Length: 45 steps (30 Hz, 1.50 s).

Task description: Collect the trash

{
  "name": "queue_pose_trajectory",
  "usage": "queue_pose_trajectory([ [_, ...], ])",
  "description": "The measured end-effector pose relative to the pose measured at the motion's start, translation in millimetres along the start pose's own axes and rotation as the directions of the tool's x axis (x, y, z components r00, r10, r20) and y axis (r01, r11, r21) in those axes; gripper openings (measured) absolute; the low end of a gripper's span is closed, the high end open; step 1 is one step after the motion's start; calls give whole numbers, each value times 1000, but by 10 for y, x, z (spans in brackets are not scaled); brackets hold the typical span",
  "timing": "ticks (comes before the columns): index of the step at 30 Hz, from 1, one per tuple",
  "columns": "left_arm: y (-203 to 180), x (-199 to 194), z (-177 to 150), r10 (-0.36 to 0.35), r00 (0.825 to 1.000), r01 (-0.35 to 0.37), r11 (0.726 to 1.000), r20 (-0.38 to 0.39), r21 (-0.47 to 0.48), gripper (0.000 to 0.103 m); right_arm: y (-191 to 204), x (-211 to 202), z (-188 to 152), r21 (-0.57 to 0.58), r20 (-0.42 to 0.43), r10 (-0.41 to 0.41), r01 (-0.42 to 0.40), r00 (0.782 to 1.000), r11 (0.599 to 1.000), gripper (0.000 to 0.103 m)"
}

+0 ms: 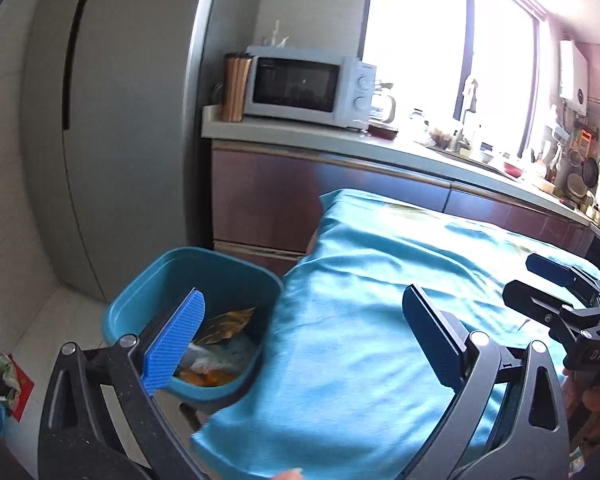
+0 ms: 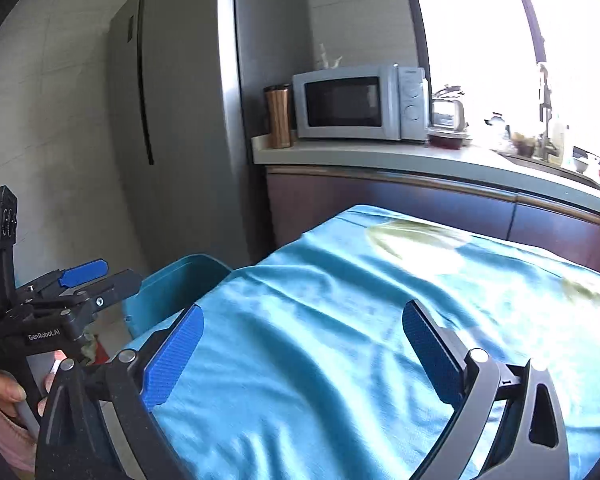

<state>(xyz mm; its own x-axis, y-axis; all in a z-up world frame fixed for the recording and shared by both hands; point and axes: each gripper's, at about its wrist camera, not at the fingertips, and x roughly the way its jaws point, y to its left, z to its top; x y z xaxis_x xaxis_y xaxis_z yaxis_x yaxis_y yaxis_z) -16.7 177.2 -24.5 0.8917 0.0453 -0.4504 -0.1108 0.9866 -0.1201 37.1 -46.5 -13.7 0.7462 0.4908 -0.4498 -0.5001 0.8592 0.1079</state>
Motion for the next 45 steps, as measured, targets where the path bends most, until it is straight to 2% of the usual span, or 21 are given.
queue_pose_trajectory([
  [5, -429, -66, 27, -23, 998, 20, 998, 64, 59, 97, -334, -367, -148, 53, 62, -126, 123, 990, 991, 96],
  [9, -757, -117, 44, -43, 993, 33, 995, 106, 92, 97, -591, -593, -213, 112, 99, -199, 188, 975, 976, 96],
  [20, -1242, -119, -10, -96, 985, 75, 987, 143, 144, 97, -846, -1056, -377, 145, 180, -361, 339, 915, 930, 96],
  [27, -1366, -139, -36, -99, 980, 67, 982, 174, 179, 97, -900, -1191, -419, 172, 207, -402, 371, 892, 912, 96],
  [45, -1418, -172, -71, -104, 976, 67, 979, 190, 194, 97, -868, -1288, -427, 176, 212, -421, 389, 882, 904, 96],
])
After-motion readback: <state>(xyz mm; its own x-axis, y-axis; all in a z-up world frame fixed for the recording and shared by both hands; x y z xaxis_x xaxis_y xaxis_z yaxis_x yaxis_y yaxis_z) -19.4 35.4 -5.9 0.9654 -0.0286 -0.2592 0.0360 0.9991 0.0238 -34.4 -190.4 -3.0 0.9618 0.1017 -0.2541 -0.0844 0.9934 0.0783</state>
